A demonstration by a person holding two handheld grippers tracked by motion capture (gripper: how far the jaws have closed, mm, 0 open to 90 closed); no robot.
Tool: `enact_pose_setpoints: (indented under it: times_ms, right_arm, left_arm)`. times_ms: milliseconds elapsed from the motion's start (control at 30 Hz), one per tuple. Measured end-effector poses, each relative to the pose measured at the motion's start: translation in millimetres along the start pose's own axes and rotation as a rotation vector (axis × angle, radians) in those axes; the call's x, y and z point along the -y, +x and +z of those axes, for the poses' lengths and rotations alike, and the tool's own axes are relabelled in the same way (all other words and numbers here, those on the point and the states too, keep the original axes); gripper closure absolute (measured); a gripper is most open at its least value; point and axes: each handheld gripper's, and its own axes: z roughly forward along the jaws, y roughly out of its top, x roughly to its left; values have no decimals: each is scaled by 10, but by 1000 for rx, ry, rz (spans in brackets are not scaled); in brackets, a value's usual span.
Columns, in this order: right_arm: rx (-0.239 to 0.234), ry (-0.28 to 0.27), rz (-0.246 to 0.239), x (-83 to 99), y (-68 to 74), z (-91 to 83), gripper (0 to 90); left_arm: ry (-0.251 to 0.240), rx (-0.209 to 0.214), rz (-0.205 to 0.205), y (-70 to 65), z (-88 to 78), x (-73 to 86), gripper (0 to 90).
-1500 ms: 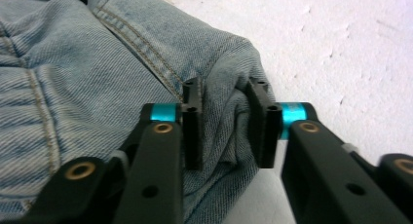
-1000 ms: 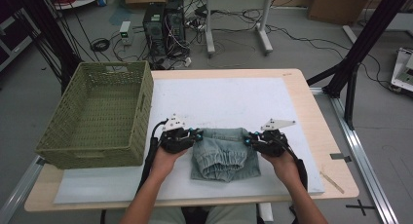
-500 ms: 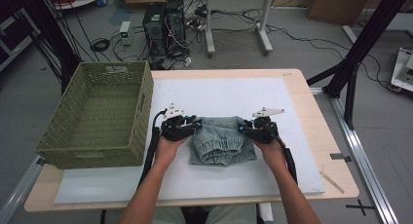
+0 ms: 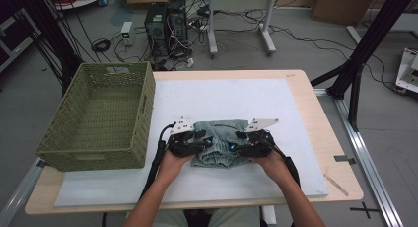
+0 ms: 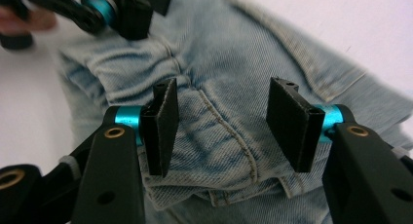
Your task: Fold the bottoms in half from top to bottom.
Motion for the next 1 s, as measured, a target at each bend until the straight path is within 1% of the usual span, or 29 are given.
enact_pose_setpoints:
  times_ms: [67, 100, 167, 200, 233, 267, 300, 333, 367, 400, 433, 467, 500, 567, 600, 633, 667, 700, 800, 833, 867, 900, 1000]
  right_arm:
    - [-15, 44, 3, 27, -25, 60, 473]
    - [-21, 56, 10, 42, -36, 72, 475]
    - [-30, 53, 14, 63, -42, 63, 480]
    - [-30, 50, 8, 67, -36, 49, 482]
    - [-34, 51, 12, 66, -29, 32, 483]
    - [-39, 36, 16, 59, -34, -3, 484]
    - [-43, 16, 33, 50, -28, -52, 483]
    - [-44, -17, 37, 41, -30, -100, 479]
    - [-47, -41, 38, 36, -27, -131, 478]
    - [-51, -35, 29, 38, -17, -131, 481]
    - [-46, -4, 9, 51, -13, -96, 483]
    - [-37, 36, 6, 75, 2, -55, 483]
    - [-41, 30, 9, 97, -8, -37, 482]
    - [-41, 5, 24, 100, -31, -74, 451]
    - [-35, -16, 29, 94, -28, -106, 414]
    - [-25, -36, 34, 89, -24, -133, 364]
    - [-6, -73, 34, 82, -21, -185, 323]
    - [10, -98, 35, 77, -23, -230, 300]
    - [43, -148, 41, 72, -43, -335, 213]
    - [49, -160, 45, 75, -54, -364, 212]
    - [55, -172, 45, 80, -63, -394, 212]
    - [61, -185, 42, 85, -77, -423, 212]
    - [78, -218, 57, 102, -126, -515, 212]
  left_arm:
    - [6, -3, 5, -21, 20, 59, 595]
    - [1, -6, 5, -31, 22, 84, 600]
    - [-3, -2, 1, -39, 17, 101, 602]
    - [-1, -2, 6, -40, 9, 94, 602]
    - [-9, -4, 7, -50, -16, 70, 601]
    - [-26, -7, 1, -58, -45, 47, 599]
    - [-52, -10, -6, -59, -76, 23, 579]
    - [-75, -12, -13, -55, -96, 12, 554]
    - [-63, -14, -12, -53, -91, 12, 557]
    - [-26, -10, -4, -52, -58, 31, 566]
    - [7, -4, 4, -55, -21, 62, 578]
    - [8, -9, 7, -64, -4, 83, 585]
    - [3, -10, 6, -68, -7, 82, 585]
    - [-20, -11, 21, -81, -40, 57, 583]
    - [-36, -12, 23, -86, -59, 45, 570]
    - [-70, -13, 21, -89, -92, 21, 527]
    - [-95, -17, 18, -85, -122, 0, 480]
    - [-122, -23, 17, -79, -154, -21, 448]
    - [-182, -50, 5, -53, -247, -86, 326]
    - [-190, -62, 10, -44, -277, -106, 272]
    - [-202, -62, 11, -27, -306, -123, 222]
    - [-214, -58, 12, -10, -334, -137, 203]
    - [-221, -70, 14, 17, -392, -167, 203]
